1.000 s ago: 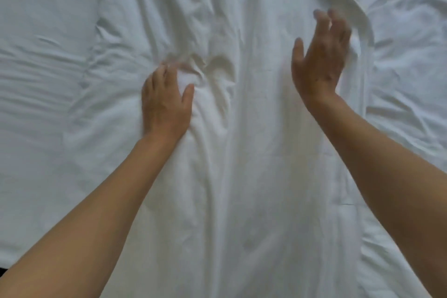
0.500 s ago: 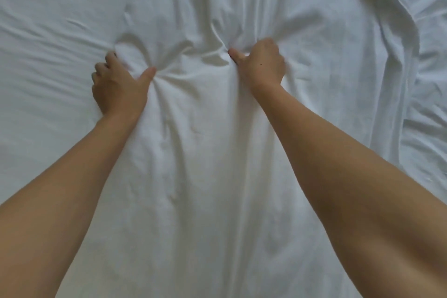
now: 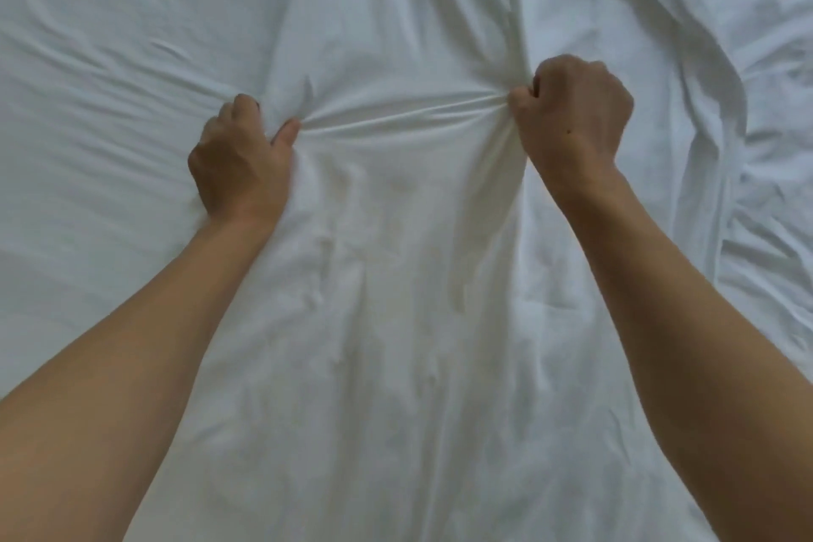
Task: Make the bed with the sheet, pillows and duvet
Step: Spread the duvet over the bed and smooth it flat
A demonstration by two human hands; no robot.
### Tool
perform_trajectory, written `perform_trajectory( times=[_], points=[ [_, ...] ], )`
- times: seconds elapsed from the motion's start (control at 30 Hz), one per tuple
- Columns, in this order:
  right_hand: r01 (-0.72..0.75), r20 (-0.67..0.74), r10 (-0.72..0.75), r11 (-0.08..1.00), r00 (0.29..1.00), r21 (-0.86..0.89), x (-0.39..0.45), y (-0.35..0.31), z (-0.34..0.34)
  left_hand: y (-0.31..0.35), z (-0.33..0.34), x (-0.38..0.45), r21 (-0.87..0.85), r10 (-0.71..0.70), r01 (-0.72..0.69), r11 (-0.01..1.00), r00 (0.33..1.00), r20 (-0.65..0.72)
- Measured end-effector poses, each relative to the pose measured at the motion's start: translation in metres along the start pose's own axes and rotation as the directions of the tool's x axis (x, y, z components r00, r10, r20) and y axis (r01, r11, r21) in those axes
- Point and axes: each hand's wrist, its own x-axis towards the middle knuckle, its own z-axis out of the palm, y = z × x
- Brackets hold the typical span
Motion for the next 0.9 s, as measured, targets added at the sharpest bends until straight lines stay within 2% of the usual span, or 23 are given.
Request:
perform_trajectory(
  times=[0.1,0.17,0.23,0.3,0.33,0.37,0.4,0.43,0.47,0.5,0.57,0.67,0.73,0.8,0.9],
  points=[
    [-0.083,0.005,0.083,0.994,0.997,0.069,-0.014,-0.01,0.029,-0.008,0.015,-0.01,-0.015,-0.028,0.027,1.0,0.993,-0.111],
    [-0.084,0.043,0.079,0.987,0.996,0.138,-0.028,-0.023,0.054,-0.024,0.029,-0.016,0.111,0.08,-0.055,0.992,0.968,-0.238],
    [-0.001,-0.122,0.028,0.975,0.992,0.221,-0.043,-0.037,0.061,-0.041,0.041,-0.026,0.206,0.271,-0.218,0.954,0.923,-0.275],
    [0.18,-0.273,-0.1,0.941,0.957,0.287,-0.073,-0.053,0.061,-0.053,0.048,-0.039,0.207,0.364,-0.324,0.923,0.909,-0.2],
    [0.305,-0.253,-0.235,0.909,0.938,0.285,-0.095,-0.059,0.067,-0.058,0.05,-0.046,0.201,0.369,-0.337,0.92,0.916,-0.156],
    [0.409,-0.154,-0.38,0.871,0.912,0.273,-0.119,-0.06,0.075,-0.063,0.05,-0.052,0.188,0.341,-0.317,0.93,0.933,-0.112],
    [0.472,-0.025,-0.481,0.845,0.876,0.252,-0.141,-0.054,0.083,-0.069,0.05,-0.058,0.168,0.288,-0.274,0.947,0.955,-0.065],
    [0.468,0.092,-0.495,0.857,0.864,0.216,-0.159,-0.039,0.094,-0.073,0.048,-0.063,0.141,0.219,-0.215,0.966,0.976,-0.011],
    [0.383,0.178,-0.41,0.909,0.895,0.166,-0.171,-0.017,0.104,-0.075,0.046,-0.068,0.113,0.161,-0.165,0.98,0.986,0.041],
    [0.238,0.222,-0.259,0.964,0.94,0.114,-0.179,0.006,0.11,-0.077,0.044,-0.074,0.099,0.131,-0.138,0.985,0.988,0.078],
    [-0.037,0.204,0.03,0.999,0.978,0.028,-0.192,0.054,0.11,-0.079,0.038,-0.087,0.105,0.139,-0.151,0.983,0.984,0.114],
    [-0.244,0.159,0.241,0.97,0.957,-0.002,-0.225,0.115,0.101,-0.081,0.031,-0.119,0.081,0.182,-0.197,0.977,0.97,0.158],
    [-0.369,0.15,0.362,0.929,0.92,0.025,-0.258,0.143,0.094,-0.08,0.03,-0.156,0.022,0.275,-0.282,0.959,0.947,0.164],
    [-0.448,0.174,0.441,0.894,0.88,0.002,-0.289,0.157,0.087,-0.08,0.027,-0.205,-0.067,0.425,-0.42,0.905,0.885,0.189],
    [-0.515,0.236,0.52,0.853,0.821,-0.087,-0.323,0.154,0.076,-0.085,0.018,-0.274,-0.174,0.604,-0.581,0.795,0.734,0.311]
  ],
)
